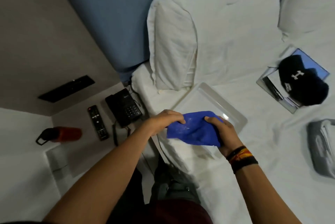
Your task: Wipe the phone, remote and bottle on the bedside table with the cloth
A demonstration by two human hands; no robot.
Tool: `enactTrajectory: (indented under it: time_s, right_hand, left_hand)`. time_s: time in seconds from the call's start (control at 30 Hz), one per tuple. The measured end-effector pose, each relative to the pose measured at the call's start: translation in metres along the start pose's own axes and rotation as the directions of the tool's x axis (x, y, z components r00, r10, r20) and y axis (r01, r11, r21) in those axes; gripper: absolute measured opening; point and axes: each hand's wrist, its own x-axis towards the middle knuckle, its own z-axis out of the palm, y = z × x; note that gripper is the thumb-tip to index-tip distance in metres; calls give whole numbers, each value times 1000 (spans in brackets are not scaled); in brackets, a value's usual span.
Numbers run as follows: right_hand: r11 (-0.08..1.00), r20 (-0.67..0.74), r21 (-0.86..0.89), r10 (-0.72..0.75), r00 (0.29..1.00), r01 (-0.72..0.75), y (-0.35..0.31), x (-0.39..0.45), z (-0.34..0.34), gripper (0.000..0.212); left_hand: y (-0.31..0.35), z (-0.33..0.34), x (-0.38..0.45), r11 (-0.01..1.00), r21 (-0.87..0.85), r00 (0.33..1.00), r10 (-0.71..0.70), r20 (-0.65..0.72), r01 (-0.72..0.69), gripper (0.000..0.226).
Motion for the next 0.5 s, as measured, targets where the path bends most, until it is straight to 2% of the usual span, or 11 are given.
enactTrajectory:
  time_s: [0.07,0.23,0.3,0.4,0.43,0.5]
  right_hand:
    - [1000,-4,24,9,1000,-9,-5,11,-18,46]
    - [998,-38,57,28,999,-25,-5,35,-41,38]
    - [993,-68,114,23,997,-15,3,46,-51,38]
    - [986,-135,156,80,988,-58,26,60,-65,38]
    - [985,-154,150,106,982,-83,34,63,-67,38]
    - [986,-201,87,158,967,-143,47,69,-67,46]
  left_hand:
    - [9,14,18,995,100,999,-13,38,9,19]
    - [20,14,50,975,222,1000,-30,8,28,32]
    - [17,9,64,979,201,997,-1,-74,16,32]
    - [10,13,84,990,143,963,34,-267,5,54]
    - [6,17,89,983,182,956,49,-289,5,57]
    - [2,27,91,913,407,950,123,-286,4,58]
